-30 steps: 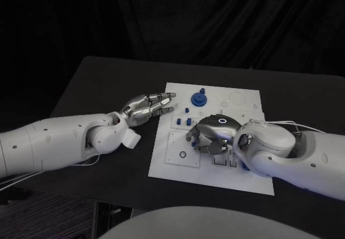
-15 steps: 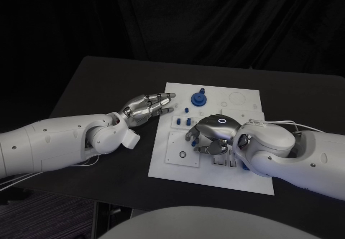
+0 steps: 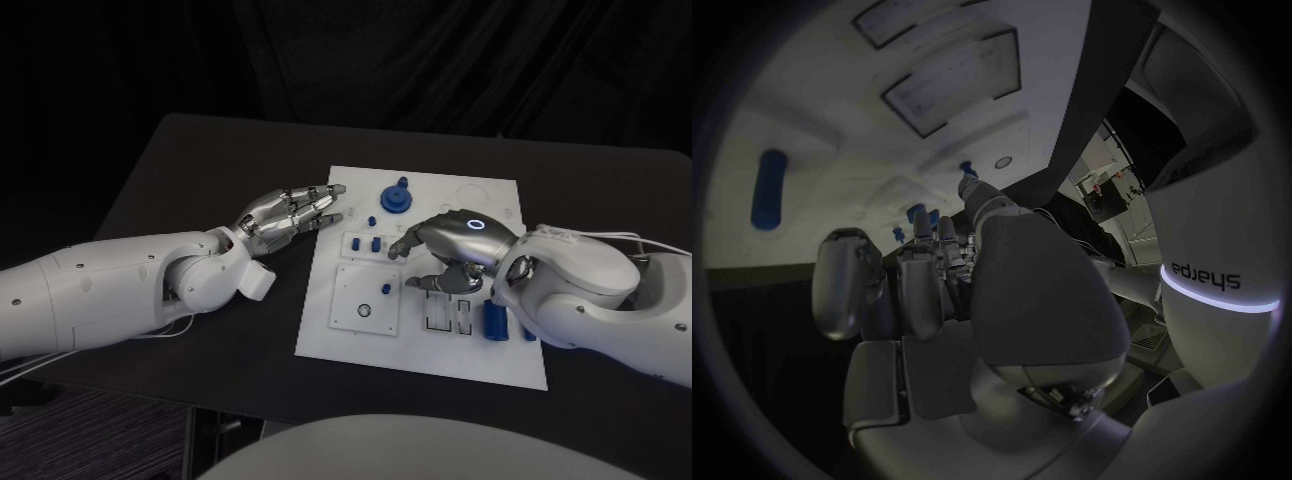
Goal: Assemble the parts on the task board
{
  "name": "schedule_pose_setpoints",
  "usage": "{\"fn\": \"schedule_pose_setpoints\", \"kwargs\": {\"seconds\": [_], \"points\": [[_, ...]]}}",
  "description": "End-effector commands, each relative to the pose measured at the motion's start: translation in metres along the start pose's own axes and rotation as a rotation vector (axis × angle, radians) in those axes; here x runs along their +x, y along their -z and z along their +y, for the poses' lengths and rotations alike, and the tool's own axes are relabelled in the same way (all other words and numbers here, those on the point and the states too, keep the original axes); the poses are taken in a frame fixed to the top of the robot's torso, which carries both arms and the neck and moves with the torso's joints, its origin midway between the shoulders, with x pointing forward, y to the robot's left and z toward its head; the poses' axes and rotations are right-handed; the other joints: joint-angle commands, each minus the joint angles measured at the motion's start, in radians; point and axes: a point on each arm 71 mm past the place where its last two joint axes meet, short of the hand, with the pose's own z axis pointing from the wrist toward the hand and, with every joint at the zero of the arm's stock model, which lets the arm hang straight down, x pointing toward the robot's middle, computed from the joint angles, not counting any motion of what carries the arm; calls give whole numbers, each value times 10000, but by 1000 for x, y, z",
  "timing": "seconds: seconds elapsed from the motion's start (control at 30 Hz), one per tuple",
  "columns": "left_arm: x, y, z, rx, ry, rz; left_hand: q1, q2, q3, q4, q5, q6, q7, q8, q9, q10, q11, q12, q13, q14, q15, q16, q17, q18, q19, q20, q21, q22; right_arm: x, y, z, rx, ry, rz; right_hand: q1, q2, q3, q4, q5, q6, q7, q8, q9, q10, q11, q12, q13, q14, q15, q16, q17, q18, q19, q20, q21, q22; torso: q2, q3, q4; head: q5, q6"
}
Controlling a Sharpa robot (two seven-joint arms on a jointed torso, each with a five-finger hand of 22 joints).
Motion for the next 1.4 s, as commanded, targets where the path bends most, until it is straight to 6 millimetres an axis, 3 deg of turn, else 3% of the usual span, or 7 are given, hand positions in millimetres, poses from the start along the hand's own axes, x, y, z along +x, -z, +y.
{"fn": "schedule_pose_setpoints", "kwargs": {"seconds": [0.03, 0.13, 0.27, 0.43, 0.73, 1.03, 1.4], "points": [[1, 1, -5, 798, -40, -163, 51, 12, 24, 57, 33, 140, -1, 89, 22, 63, 14, 105, 16, -43, -75, 14, -10, 115, -39, -102, -45, -37, -16, 7, -9, 543, 63, -759, 100, 22, -96, 37, 85, 133, 17, 68, -49, -67, 1, 6, -51, 366, 26, -37, 863, 74, -75, -7, -52, 1790, -28, 12, -13, -25, -2], [2, 2, -9, 1301, -166, -256, 111, -19, 47, 125, 170, 341, -159, 169, 57, 244, -181, 358, 38, -73, -341, 12, -14, -43, -197, -586, -113, -208, -25, 14, -20, 1015, -279, -882, 45, 82, -249, 248, -17, 317, 151, 120, -148, -36, -22, 147, -119, 373, 15, -11, 882, 70, -65, -20, -48, 1796, -44, 0, -12, -7, -2], [5, 4, -15, 1969, -693, -245, 30, -52, -54, 165, 248, 511, -337, 160, 37, 378, -439, 502, 43, -113, -637, -2, -25, -511, -270, -1345, -133, -330, -29, 23, -37, 1677, -711, -911, 11, 172, -311, 385, 133, 377, 336, 107, -261, 121, -28, 324, -163, 422, 91, 82, 972, 43, -5, 24, 47, 1829, -44, -4, -26, -57, -2], [7, 5, -18, 2373, -1034, -225, 34, -61, -117, 163, 315, 666, -442, 140, 17, 412, -580, 514, 42, -274, -814, -176, -84, -742, -310, -1756, -143, -404, -26, 31, -59, 2381, -877, -935, 32, 232, -356, 505, 177, 381, 532, 7, -514, 505, -69, 576, -254, 419, 179, 85, 957, 49, -12, 93, 8, 1820, -18, -9, -22, -219, -2], [6, 10, -20, 2547, -1230, -328, 100, -88, -144, 153, 385, 422, -560, 28, -63, 317, -653, 368, 23, -306, -840, -219, -96, -843, -311, -1862, -135, -426, -12, 47, -81, 3436, -488, -830, -67, 54, -597, 675, -134, 620, 561, -32, -889, 587, -76, 581, -555, 441, 140, 131, 973, 49, 35, 109, 66, 1836, 23, -2, 47, -355, -2], [4, 8, -18, 2293, -1184, -240, 193, -40, -98, 133, 342, 16, -543, -113, -160, 123, -558, 127, 0, -308, -685, -229, -98, -803, -273, -1645, -106, -417, -3, 49, -87, 3589, -385, -537, -164, 62, -757, 714, -437, 548, 478, -45, -1157, 841, -131, 673, -679, 488, 128, 203, 1043, 3, 138, 80, 253, 1893, 23, 10, 24, -475, -2], [1, 8, -16, 2098, -1140, -195, 204, 0, -71, 141, 313, -104, -559, -154, -190, 60, -503, 91, 1, -277, -590, -203, -84, -684, -241, -1410, -83, -405, 2, 47, -85, 3360, -459, -307, -182, 63, -886, 712, -733, 371, 452, -42, -1515, 1347, -166, 664, -874, 522, 140, 237, 1065, -24, 212, 88, 371, 1929, -18, 9, -4, -419, -2]]}}
